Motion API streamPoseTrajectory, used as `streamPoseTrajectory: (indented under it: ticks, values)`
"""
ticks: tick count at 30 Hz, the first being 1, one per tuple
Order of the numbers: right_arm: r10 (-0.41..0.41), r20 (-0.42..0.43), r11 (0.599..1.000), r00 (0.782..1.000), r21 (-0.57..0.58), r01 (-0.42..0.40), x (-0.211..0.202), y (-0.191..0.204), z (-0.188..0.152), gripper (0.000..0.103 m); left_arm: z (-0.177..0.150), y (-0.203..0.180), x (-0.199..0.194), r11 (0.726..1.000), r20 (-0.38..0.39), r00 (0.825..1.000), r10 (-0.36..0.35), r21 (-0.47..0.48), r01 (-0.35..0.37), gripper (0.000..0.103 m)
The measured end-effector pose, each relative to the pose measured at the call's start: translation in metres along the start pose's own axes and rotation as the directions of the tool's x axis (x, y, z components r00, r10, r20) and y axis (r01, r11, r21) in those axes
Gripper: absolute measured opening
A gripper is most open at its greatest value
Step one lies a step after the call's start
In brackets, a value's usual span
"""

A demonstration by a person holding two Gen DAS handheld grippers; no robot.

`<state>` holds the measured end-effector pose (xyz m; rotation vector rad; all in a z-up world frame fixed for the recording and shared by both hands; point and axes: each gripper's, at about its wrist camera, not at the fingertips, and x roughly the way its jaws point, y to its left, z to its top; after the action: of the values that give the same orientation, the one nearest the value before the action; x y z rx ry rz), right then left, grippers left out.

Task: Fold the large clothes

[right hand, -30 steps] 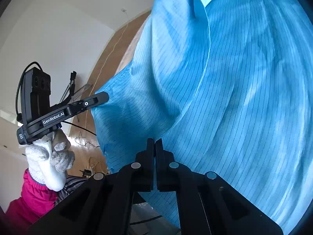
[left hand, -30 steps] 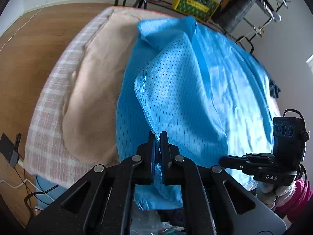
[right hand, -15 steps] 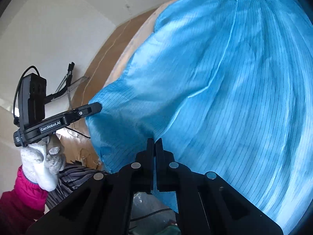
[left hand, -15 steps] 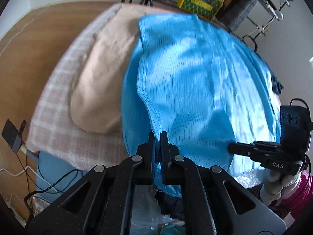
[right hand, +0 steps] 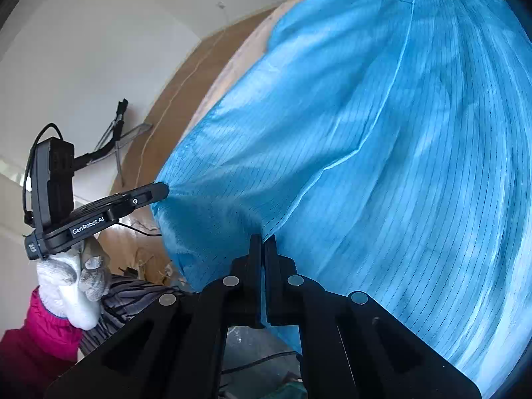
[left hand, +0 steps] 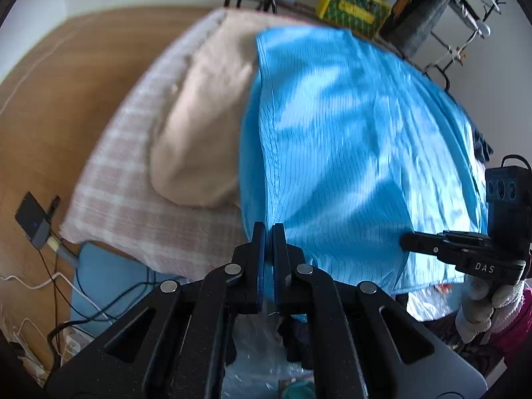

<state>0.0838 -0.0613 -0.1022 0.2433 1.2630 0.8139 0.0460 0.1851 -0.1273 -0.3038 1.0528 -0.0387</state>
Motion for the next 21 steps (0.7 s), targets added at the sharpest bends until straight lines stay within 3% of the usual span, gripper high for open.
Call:
streamPoseTrajectory:
  ticks: [1, 5, 7, 8, 9, 11, 16, 21]
  values:
    - [-0.001, 0.008, 1.000, 1.000, -0.022, 0.001, -0.002, 0.004, 0.001, 0.001, -0.002, 0.002, 0.001, 1.000, -0.002, 1.000, 0.003, -0.007, -0.003, 0.002]
    - [-0.078, -0.034, 0.995, 0.996, -0.061, 0.076, 0.006, -0.005, 0.000, 0.001, -0.009, 0.007, 0.040, 0.999, -0.168, 0.985, 0.034, -0.011, -0.036, 0.002]
    - [-0.096, -0.048, 0.994, 0.994, -0.052, 0.093, 0.012, -0.007, -0.001, 0.001, -0.005, 0.008, 0.038, 0.999, -0.155, 0.988, 0.024, -0.033, -0.030, 0.008]
    - [-0.097, -0.045, 0.994, 0.994, -0.054, 0.094, 0.014, -0.007, 0.001, 0.001, -0.002, 0.010, 0.033, 0.999, -0.132, 0.991, 0.015, -0.045, -0.021, 0.017]
    - [-0.100, -0.043, 0.993, 0.994, -0.061, 0.097, 0.018, -0.003, 0.007, 0.001, 0.001, 0.012, 0.028, 0.998, -0.107, 0.994, 0.009, -0.060, -0.015, 0.035]
    - [-0.094, -0.038, 0.992, 0.995, -0.086, 0.090, 0.017, 0.001, 0.009, 0.001, 0.008, 0.019, 0.017, 0.995, -0.057, 0.998, -0.020, -0.097, 0.014, 0.053]
    - [-0.122, -0.056, 0.987, 0.991, -0.114, 0.115, 0.010, 0.004, 0.009, 0.001, 0.046, 0.042, 0.040, 0.974, -0.067, 0.992, -0.103, -0.208, 0.087, 0.053]
    - [-0.142, 0.050, 0.977, 0.989, -0.155, 0.148, -0.014, 0.010, 0.008, 0.001, 0.069, 0.059, 0.076, 0.946, -0.123, 0.975, -0.183, -0.294, 0.141, 0.053]
